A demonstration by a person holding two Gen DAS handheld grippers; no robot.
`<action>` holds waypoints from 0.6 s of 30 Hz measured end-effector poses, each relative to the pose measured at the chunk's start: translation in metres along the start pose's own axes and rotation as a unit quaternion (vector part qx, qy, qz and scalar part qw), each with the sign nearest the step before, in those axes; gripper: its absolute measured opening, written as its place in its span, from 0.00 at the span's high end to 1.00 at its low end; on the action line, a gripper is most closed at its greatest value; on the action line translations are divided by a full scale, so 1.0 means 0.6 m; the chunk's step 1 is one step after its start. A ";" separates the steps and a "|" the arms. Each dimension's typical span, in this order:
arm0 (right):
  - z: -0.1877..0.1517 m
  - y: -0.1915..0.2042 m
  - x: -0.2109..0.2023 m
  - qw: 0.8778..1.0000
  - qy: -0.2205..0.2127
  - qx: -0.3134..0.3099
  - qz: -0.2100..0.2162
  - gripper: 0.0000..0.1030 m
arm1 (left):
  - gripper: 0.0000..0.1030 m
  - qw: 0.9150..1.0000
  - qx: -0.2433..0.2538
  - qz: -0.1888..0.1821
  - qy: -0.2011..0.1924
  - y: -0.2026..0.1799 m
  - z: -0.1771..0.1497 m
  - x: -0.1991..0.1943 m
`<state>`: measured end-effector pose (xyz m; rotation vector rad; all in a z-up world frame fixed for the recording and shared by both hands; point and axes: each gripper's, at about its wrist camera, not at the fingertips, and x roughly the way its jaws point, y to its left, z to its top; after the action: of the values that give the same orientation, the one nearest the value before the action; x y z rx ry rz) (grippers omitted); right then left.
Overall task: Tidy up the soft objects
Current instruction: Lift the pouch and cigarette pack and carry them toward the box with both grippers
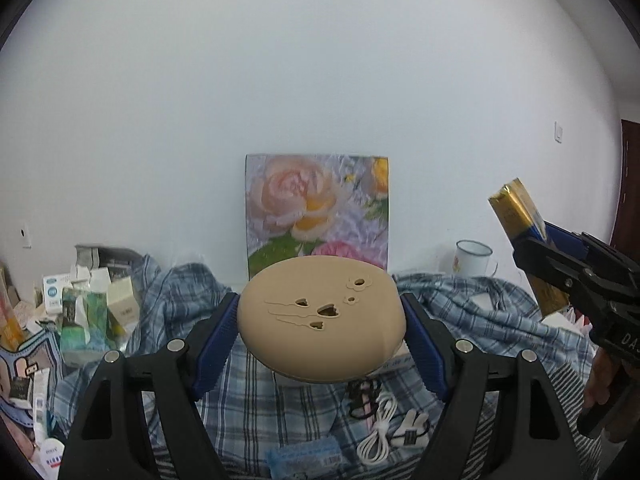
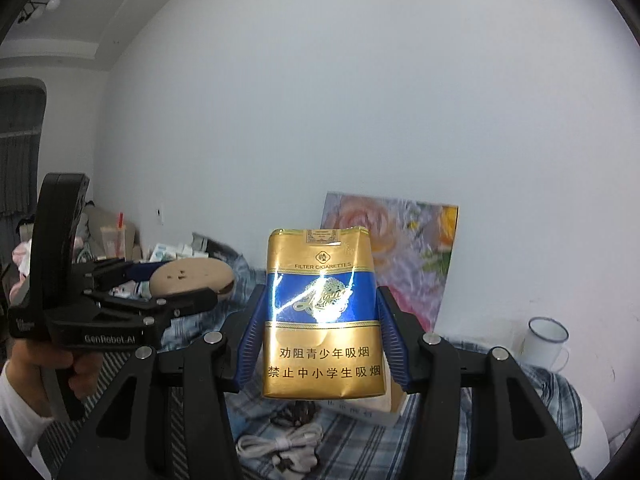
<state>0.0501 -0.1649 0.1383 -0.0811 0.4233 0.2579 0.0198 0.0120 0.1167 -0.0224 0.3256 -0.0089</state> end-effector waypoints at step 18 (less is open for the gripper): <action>0.148 -0.022 0.014 0.997 -0.079 0.006 0.011 0.50 | 0.22 0.998 0.015 -0.011 -0.065 -0.028 0.136 -0.016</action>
<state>0.0962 -0.1639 0.2154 -0.0438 0.2689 0.2803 0.0368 -0.0029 0.1972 0.0038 0.1947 -0.0341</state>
